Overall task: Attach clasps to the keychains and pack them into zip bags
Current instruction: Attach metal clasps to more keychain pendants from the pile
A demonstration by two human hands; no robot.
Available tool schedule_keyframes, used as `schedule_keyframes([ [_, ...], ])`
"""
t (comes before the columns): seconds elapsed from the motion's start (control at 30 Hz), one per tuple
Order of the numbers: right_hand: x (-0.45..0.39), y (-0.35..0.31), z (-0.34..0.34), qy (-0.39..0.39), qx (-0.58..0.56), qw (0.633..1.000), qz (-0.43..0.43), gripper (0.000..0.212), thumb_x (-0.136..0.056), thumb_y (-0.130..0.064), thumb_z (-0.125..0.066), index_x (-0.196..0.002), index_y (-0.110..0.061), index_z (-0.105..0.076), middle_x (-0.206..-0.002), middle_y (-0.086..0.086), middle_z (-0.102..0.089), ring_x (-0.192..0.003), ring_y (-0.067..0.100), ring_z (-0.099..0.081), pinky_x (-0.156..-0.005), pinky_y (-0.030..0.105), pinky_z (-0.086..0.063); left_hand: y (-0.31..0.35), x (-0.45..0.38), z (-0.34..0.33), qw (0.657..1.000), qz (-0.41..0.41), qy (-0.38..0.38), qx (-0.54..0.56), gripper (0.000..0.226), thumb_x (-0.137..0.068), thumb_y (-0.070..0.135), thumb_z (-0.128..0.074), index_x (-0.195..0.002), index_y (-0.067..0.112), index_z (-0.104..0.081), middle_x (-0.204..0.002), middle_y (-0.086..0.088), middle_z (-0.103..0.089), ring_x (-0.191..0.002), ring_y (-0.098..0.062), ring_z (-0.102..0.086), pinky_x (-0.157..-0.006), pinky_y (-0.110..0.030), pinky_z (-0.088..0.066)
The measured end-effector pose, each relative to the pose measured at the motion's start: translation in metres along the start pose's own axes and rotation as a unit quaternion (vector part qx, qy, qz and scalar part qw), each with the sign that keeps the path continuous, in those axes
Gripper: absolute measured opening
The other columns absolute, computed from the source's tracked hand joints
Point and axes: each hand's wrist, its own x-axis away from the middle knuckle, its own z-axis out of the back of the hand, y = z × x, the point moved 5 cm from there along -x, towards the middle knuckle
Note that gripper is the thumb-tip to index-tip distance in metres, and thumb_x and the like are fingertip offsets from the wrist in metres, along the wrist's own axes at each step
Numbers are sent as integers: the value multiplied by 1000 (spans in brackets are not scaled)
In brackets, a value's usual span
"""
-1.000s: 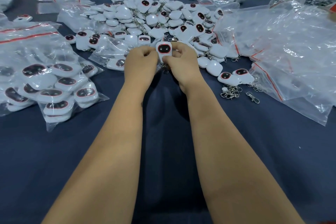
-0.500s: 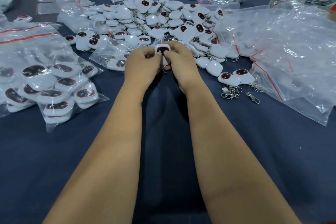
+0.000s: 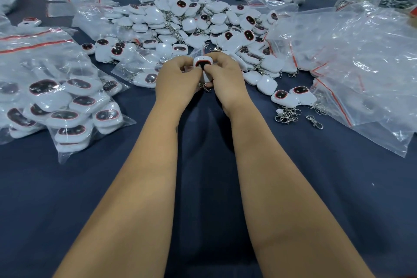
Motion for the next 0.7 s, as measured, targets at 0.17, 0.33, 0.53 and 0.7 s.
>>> schedule_keyframes([
  [0.17,2,-2,0,0,-2,1000,-3,26,-91,0,-48,-85,-21,-62,-85,5,-59,-79,17,-56,-67,26,-47,0,0,0,1000,2,2,-3,12,-80,30,-59,-73,34,-67,-67,11,-64,-61,-11,-55,-64,-31,-47],
  [0.33,5,-4,2,3,-20,1000,-6,28,-90,2,-48,-84,-22,-62,-81,2,-57,-65,5,-57,-55,13,-45,-2,-1,1,1000,6,4,-8,12,-83,29,-59,-74,33,-66,-64,13,-62,-58,-7,-54,-60,-27,-44],
  [0.53,4,-4,1,-10,-12,1000,0,26,-89,3,-47,-88,-14,-66,-80,3,-62,-60,2,-57,-52,12,-43,0,-2,1,1000,-4,10,-24,19,-86,23,-59,-67,26,-61,-58,12,-57,-45,3,-46,-46,-11,-37],
  [0.7,3,-4,-1,-8,-60,998,-11,28,-86,9,-44,-92,-8,-66,-73,1,-64,-55,-2,-60,-52,13,-45,4,1,2,999,-23,37,-22,13,-86,22,-62,-73,22,-64,-71,4,-65,-55,0,-54,-54,-15,-44],
])
